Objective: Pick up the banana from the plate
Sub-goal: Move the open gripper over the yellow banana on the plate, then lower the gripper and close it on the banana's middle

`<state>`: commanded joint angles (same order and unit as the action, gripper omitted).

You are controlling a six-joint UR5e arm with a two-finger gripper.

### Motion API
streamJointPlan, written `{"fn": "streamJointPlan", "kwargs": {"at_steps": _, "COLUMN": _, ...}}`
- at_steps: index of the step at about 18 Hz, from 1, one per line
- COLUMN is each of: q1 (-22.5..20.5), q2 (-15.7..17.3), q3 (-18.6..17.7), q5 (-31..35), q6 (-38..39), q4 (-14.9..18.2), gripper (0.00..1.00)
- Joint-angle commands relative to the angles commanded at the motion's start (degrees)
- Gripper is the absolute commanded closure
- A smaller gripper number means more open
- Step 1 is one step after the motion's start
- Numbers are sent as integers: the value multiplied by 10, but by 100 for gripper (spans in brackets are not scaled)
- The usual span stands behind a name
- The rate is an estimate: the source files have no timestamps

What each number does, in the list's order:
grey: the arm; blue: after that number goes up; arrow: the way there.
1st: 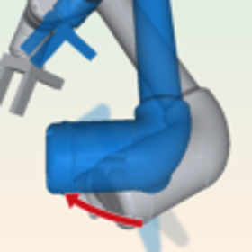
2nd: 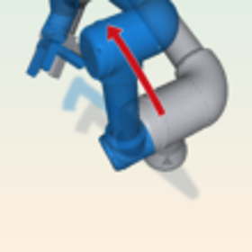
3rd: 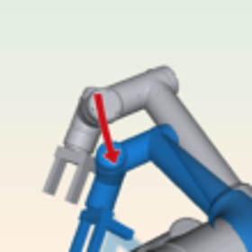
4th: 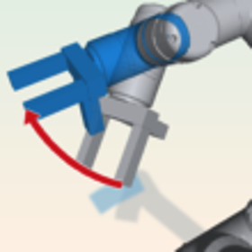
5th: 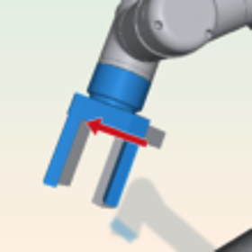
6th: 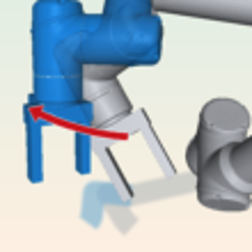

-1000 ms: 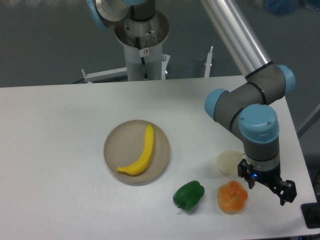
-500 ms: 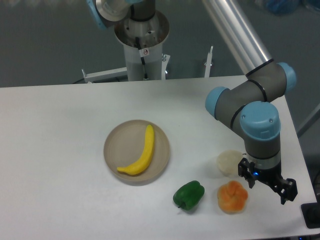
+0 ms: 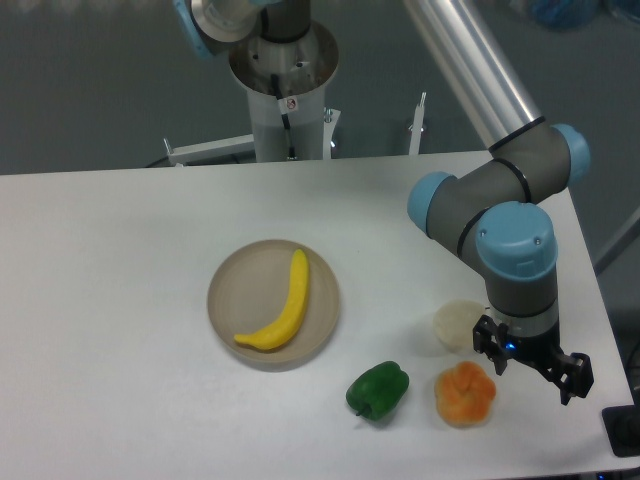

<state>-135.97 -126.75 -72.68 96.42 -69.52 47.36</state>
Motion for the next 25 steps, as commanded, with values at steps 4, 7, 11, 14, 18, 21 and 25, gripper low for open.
{"fn": "streamJointPlan", "kwargs": {"at_steps": 4, "q1": 0, "q2": 70, "q3": -56, "q5": -5, "q6": 17, "q4": 73, "gripper": 0}}
{"fn": "streamJointPlan", "kwargs": {"at_steps": 7, "q1": 2, "q2": 109, "q3": -83, "q5": -16, "q6": 53, "q4": 146, "gripper": 0}}
{"fn": "streamJointPlan", "kwargs": {"at_steps": 11, "q1": 11, "q2": 151, "q3": -154, "q5": -96, "q6": 131, "q4": 166, "gripper": 0}}
{"fn": "streamJointPlan", "kwargs": {"at_steps": 14, "q1": 30, "q2": 171, "q3": -202, "q5": -114, "q6": 173, "q4": 157, "gripper": 0}}
{"fn": "streamJointPlan", "kwargs": {"at_steps": 18, "q1": 53, "q2": 171, "q3": -255, "q5": -113, "q6": 214, "q4": 113, "gripper": 0}}
{"fn": "streamJointPlan", "kwargs": {"at_steps": 21, "q1": 76, "q2": 173, "q3": -315, "q5": -108, "q6": 237, "q4": 14, "gripper": 0}}
{"fn": "streamJointPlan", "kwargs": {"at_steps": 25, "q1": 96, "q2": 172, "q3": -355, "q5": -105, "q6": 261, "q4": -10, "gripper": 0}}
